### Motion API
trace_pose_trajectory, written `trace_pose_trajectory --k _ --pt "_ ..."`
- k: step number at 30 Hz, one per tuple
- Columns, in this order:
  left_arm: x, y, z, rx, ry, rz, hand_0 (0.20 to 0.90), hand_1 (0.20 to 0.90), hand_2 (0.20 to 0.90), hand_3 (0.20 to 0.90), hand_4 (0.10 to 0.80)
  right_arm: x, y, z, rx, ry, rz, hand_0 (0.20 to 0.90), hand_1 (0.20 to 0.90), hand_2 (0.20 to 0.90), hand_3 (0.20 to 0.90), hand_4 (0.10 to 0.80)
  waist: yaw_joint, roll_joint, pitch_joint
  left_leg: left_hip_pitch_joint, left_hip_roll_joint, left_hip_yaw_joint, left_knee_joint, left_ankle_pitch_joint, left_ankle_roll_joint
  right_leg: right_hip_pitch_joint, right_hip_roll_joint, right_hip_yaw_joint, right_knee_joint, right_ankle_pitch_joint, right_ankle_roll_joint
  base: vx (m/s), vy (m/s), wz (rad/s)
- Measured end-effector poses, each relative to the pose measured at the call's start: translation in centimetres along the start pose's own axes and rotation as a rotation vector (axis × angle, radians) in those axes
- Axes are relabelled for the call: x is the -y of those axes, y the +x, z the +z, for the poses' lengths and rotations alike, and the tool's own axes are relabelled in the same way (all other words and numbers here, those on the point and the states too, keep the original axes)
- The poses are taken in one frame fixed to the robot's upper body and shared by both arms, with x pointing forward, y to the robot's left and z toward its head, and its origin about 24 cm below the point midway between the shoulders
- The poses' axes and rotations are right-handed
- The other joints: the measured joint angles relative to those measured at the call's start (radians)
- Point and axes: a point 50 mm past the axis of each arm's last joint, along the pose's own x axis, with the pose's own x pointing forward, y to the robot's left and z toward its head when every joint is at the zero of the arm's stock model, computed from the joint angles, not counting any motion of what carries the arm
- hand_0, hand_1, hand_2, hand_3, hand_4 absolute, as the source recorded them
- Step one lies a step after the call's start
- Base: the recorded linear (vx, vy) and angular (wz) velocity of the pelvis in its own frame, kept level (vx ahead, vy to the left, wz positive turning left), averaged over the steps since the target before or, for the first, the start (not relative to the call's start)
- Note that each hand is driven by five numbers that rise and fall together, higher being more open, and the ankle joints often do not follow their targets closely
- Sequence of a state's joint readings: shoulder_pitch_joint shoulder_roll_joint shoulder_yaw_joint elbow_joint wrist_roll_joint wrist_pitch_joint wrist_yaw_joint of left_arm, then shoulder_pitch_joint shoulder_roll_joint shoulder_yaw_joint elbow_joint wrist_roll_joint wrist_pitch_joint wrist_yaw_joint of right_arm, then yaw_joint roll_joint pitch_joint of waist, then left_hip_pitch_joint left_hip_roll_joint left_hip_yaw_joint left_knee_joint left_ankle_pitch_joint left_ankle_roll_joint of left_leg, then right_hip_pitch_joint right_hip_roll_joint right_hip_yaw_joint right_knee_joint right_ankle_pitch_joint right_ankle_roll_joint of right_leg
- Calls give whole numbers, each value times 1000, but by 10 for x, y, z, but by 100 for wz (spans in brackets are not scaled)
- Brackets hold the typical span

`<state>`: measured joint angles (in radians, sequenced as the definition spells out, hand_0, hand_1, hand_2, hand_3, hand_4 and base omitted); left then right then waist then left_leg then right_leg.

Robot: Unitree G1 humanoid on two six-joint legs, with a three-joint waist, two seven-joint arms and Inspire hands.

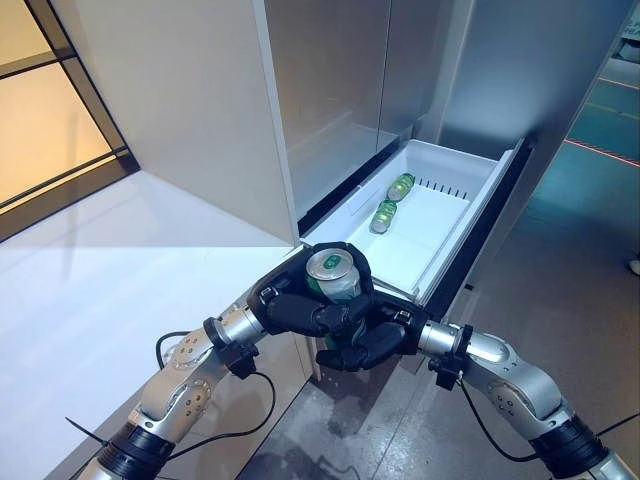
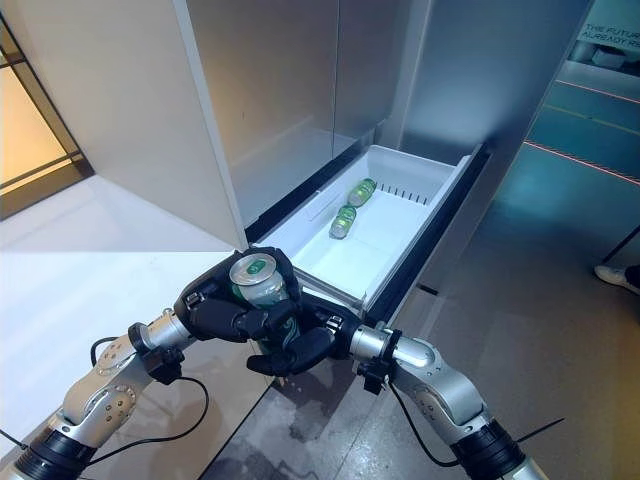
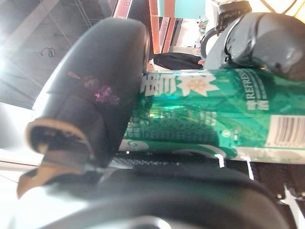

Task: Put drinks into fridge and close the fridge

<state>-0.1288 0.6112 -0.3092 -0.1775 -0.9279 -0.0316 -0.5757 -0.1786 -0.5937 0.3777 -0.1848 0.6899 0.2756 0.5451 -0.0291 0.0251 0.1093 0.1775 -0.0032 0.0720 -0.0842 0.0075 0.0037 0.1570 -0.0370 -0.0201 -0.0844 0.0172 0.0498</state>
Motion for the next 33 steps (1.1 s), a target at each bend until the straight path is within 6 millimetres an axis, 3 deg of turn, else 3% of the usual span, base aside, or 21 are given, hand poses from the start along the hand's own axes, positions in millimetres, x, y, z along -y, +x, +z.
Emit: trace_pose_trajectory --k 10,12,13,21,33 --pt "-2 -1 -3 4 -32 15 300 300 300 200 100 -3 5 -5 10 92 -35 900 900 900 900 800 -2 -1 0 3 -1 0 0 0 0 3 0 0 0 0 0 0 0 0" --pt "-3 -1 -4 6 -34 23 300 300 300 200 100 -4 6 -6 14 112 -50 622 622 622 576 476 -2 -2 1 7 -1 0 0 0 0 7 0 0 0 0 0 0 0 0" --pt "-4 -2 -4 7 -38 28 300 300 300 200 100 -4 6 -7 14 118 -56 300 300 300 200 100 -3 -3 2 9 -1 0 0 0 0 9 0 0 0 0 0 0 0 0" --pt "-6 -4 -6 -5 -38 56 300 300 300 200 100 -8 7 -17 -4 145 -91 300 300 300 200 100 -4 -5 3 12 -1 0 0 0 0 12 -1 0 0 0 0 0 0 0" --pt "-5 -2 -8 5 -56 67 300 300 300 200 100 -7 6 -17 -4 118 -109 300 300 300 200 100 -4 -6 3 13 -1 0 0 0 0 13 0 0 0 0 0 0 0 0"
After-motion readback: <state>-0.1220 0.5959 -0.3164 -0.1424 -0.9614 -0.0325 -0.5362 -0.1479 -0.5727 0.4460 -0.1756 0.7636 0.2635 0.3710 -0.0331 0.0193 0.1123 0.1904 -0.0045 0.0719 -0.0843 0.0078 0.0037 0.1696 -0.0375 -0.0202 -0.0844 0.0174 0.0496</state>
